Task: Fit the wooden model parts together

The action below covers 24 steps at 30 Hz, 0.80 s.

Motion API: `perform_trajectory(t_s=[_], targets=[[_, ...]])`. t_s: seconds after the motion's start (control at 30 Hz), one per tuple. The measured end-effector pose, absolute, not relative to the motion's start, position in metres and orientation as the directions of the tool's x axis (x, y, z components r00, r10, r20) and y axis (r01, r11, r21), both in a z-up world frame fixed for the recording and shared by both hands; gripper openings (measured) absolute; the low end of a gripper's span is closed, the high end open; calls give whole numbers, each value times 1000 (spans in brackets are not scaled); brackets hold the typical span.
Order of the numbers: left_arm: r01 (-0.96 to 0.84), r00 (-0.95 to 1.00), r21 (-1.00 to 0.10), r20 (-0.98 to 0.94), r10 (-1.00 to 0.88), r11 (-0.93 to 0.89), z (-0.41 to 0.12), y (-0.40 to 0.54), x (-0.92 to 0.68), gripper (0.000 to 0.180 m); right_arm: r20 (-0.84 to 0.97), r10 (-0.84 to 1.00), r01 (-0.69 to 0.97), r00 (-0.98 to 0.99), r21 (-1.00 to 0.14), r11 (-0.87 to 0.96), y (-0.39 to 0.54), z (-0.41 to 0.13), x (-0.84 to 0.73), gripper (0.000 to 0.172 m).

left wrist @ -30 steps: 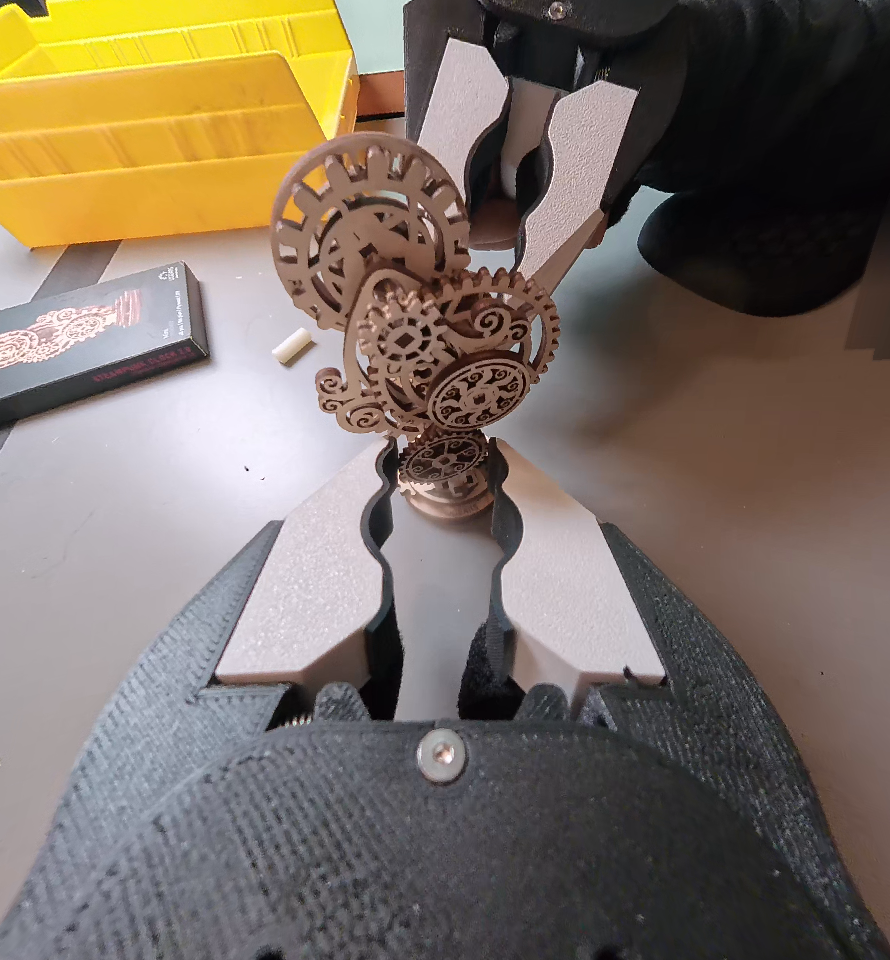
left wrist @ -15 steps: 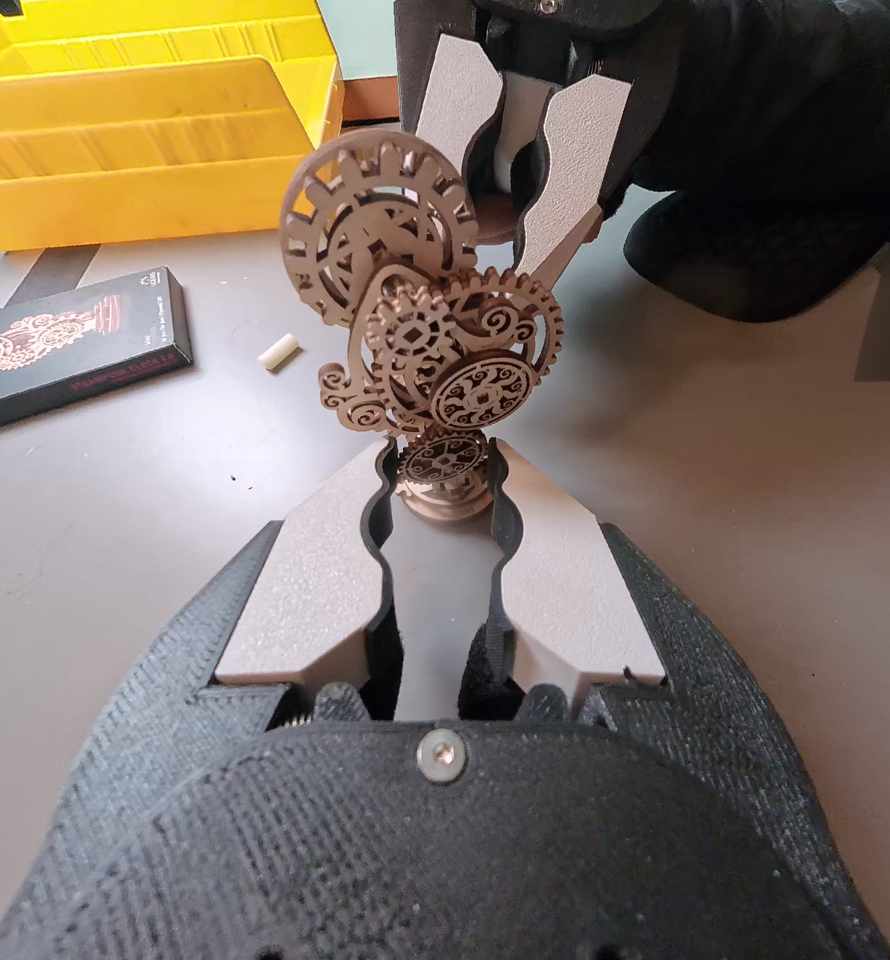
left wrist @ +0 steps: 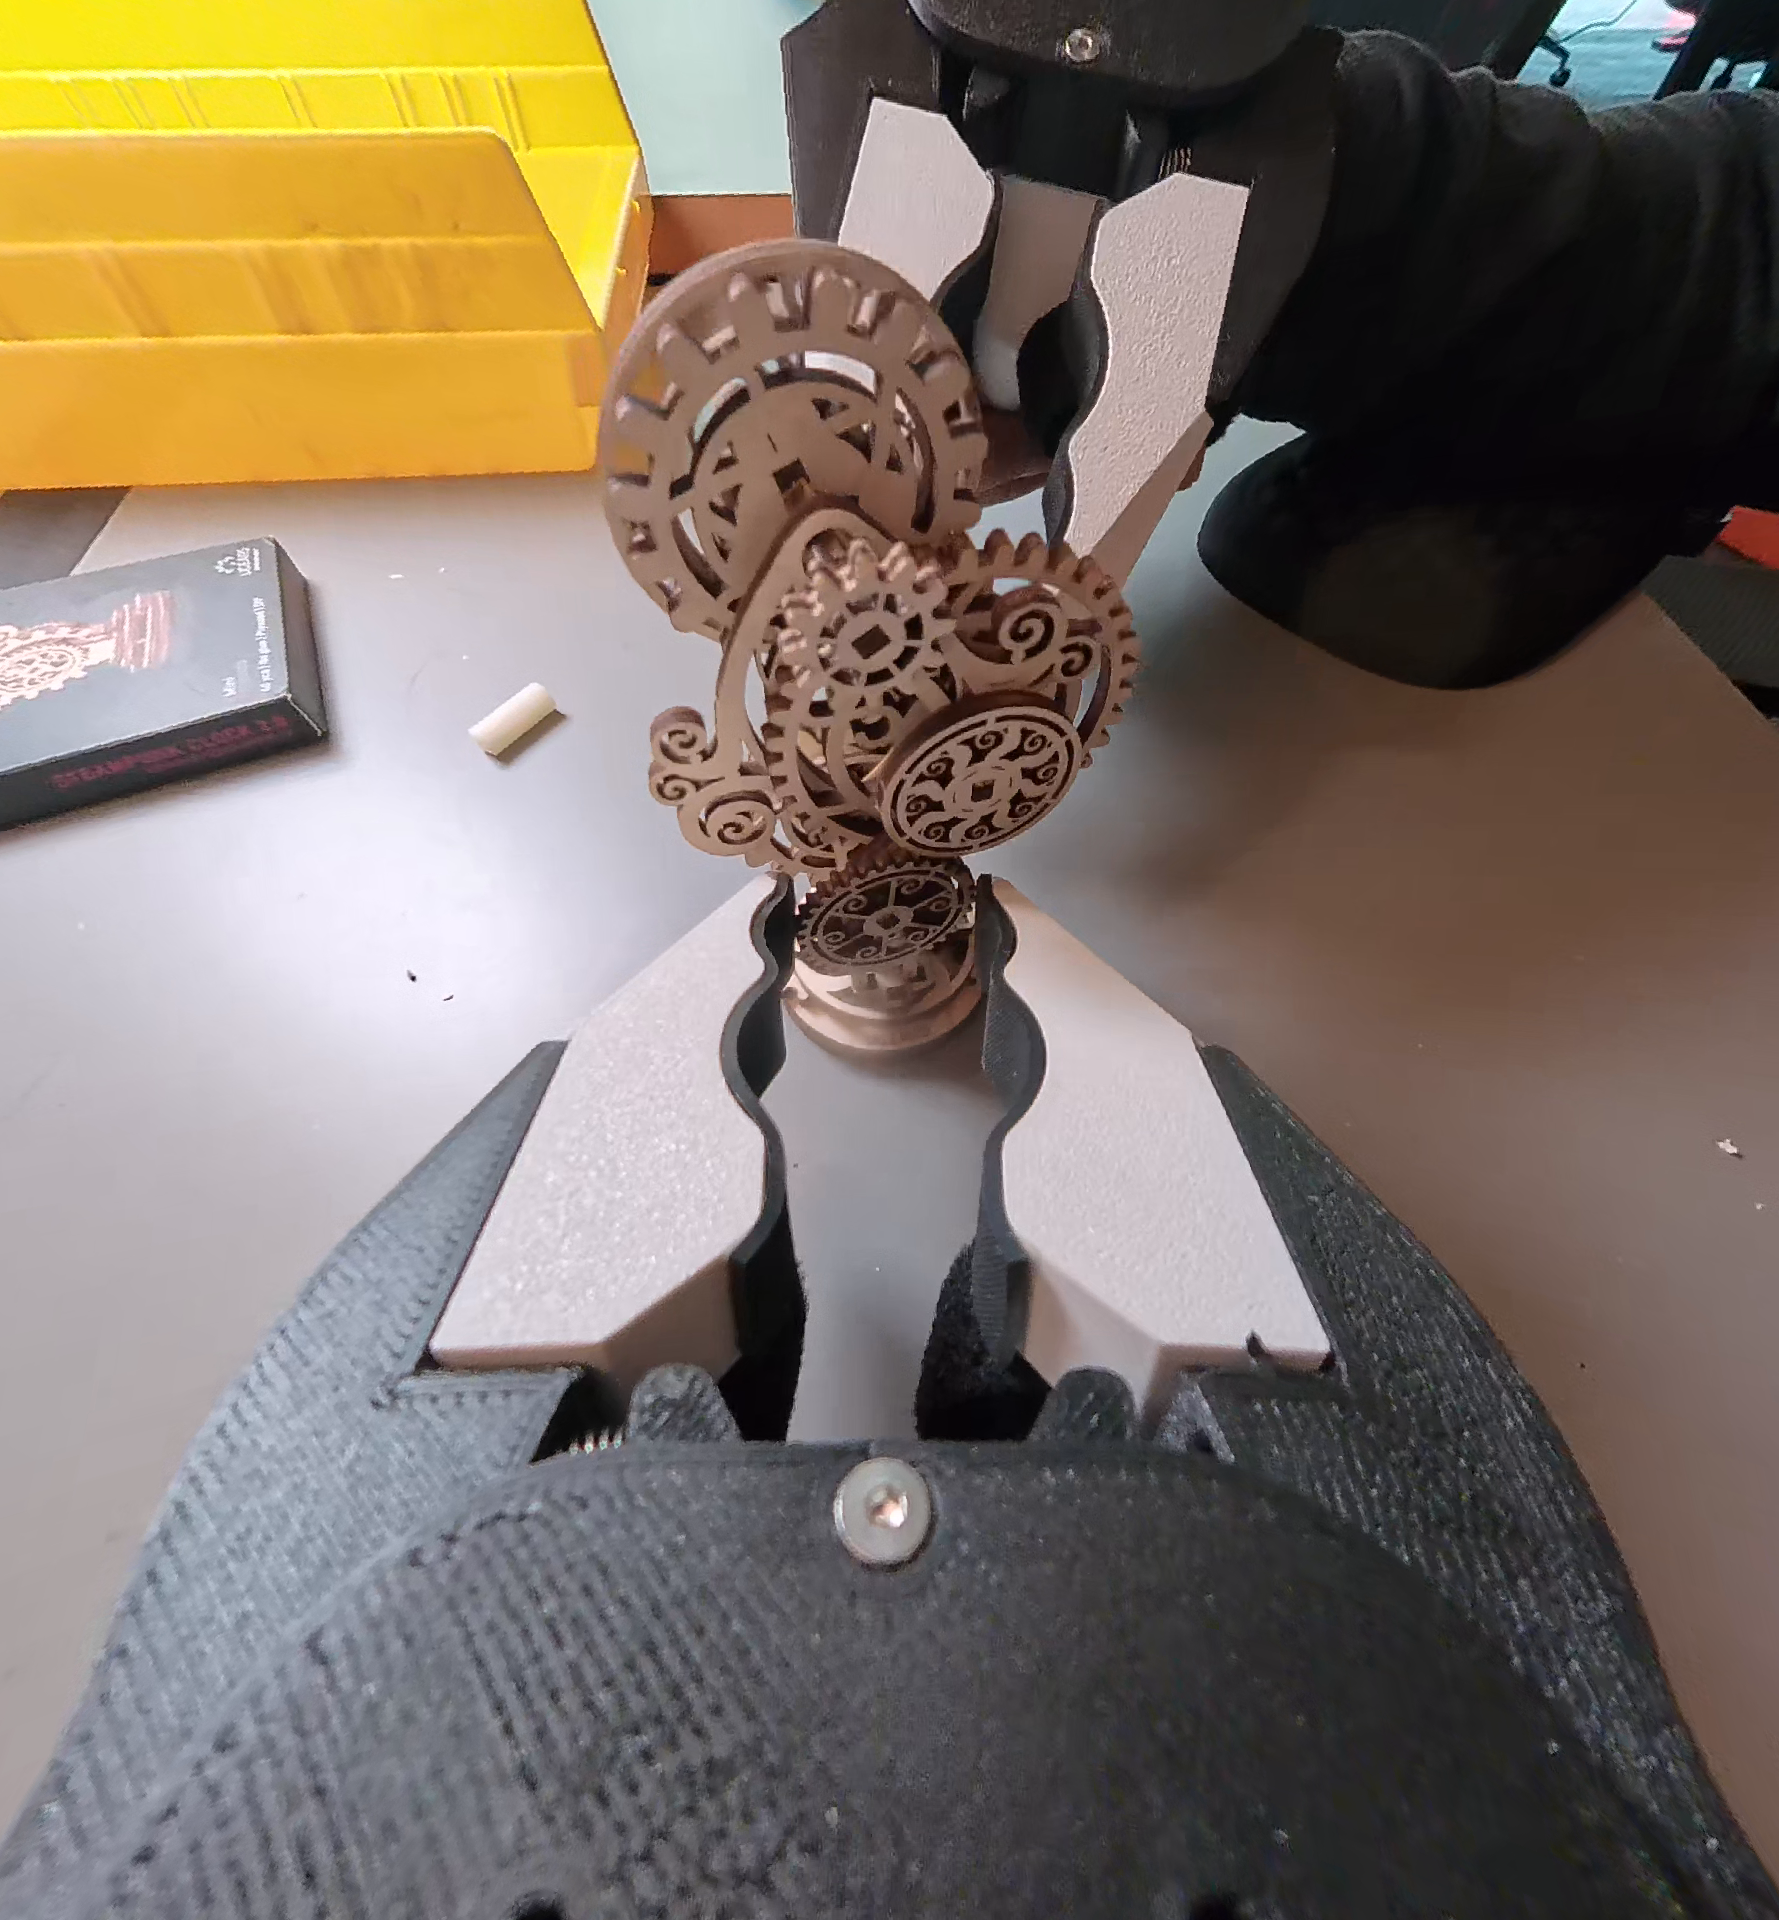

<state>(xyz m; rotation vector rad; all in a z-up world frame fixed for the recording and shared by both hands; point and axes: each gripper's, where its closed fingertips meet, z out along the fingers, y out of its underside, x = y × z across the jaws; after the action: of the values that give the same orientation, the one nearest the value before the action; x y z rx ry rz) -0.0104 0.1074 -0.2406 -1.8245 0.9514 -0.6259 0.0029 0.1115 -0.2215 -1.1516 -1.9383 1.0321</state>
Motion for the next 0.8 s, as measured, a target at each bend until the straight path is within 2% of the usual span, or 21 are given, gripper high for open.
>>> perform_trajectory(t_s=[0.23,0.43,0.53,0.63,0.8], targets=[[-324,557,-914,25,-830,-245,-240,107,-11,32,87,920,396,-382,-884,248,116,-216,4,37],[-323,565,-916,15,-825,-238,-240,108,-8,32,46,942,450,-332,-870,201,119,-216,3,55],[-346,591,-908,-14,-807,-237,-242,111,-9,33,19,975,512,-220,-849,132,117,-213,0,65],[-367,596,-898,-28,-802,-241,-247,110,-6,33,-85,986,523,-143,-852,3,110,-204,4,73],[-368,608,-897,-34,-793,-244,-246,113,-3,32,-47,999,553,-15,-832,-31,106,-210,7,84]])
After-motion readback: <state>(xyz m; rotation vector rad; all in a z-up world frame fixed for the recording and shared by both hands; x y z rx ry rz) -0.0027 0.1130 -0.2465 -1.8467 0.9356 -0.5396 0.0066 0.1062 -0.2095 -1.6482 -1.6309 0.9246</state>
